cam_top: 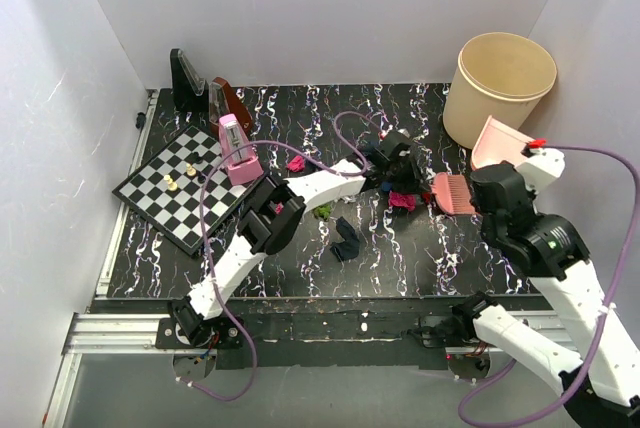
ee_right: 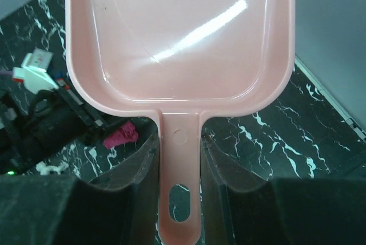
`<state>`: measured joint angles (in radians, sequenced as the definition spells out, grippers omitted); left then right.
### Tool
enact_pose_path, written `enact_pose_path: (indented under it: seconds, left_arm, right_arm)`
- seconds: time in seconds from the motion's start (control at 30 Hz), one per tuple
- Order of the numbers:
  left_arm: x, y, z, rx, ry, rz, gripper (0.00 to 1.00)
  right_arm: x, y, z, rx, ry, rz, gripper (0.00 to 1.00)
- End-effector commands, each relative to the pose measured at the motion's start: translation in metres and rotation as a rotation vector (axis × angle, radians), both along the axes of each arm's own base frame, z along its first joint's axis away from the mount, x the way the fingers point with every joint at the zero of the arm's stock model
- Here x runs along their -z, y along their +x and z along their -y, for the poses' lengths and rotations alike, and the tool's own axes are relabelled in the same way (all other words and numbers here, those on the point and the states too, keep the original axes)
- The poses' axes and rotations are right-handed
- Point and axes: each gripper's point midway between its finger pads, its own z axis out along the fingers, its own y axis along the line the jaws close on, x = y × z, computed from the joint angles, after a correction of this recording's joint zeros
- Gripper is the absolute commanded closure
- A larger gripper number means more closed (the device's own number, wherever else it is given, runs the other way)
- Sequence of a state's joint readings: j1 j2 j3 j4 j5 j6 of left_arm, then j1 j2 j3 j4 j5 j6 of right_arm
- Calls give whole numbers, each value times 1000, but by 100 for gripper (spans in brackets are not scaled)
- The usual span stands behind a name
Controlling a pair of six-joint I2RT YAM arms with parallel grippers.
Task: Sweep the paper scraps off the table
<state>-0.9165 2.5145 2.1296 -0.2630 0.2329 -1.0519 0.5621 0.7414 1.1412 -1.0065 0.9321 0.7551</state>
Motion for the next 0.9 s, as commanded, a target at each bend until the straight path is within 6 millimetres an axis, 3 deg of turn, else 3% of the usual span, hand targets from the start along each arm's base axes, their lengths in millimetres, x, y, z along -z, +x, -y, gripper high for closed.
enact_pose_path:
  seconds: [0.0,0.03,0.27,0.4,0.53,0.63,0.8,0.87]
  left_arm:
    - [-20,14,-79,-166,162,-3,100]
    - [-16,11,-95,-176,193,-2,100]
    - [-47,3,-211,-262,447,138,100]
    - [-69,-7,-239,-263,493,162,100]
    - [-119,-12,-212,-200,272,243,100]
    - [-150,0,-188,-188,106,291,100]
    - [-173,35,-149,-169,-49,264,100]
    - [-162,56,-138,-219,-84,219,100]
  right_arm:
    - [21,5,-23,-103,5,-118,99]
    - [27,7,-31,-152,8,-142,99]
    - [56,7,-65,-355,52,-197,99]
    - [63,5,-66,-362,50,-220,99]
    - [61,4,-63,-348,43,-212,99]
    - [55,4,-61,-341,50,-191,99]
    - [54,4,-57,-329,36,-183,99]
    - [54,5,-57,-328,32,-185,99]
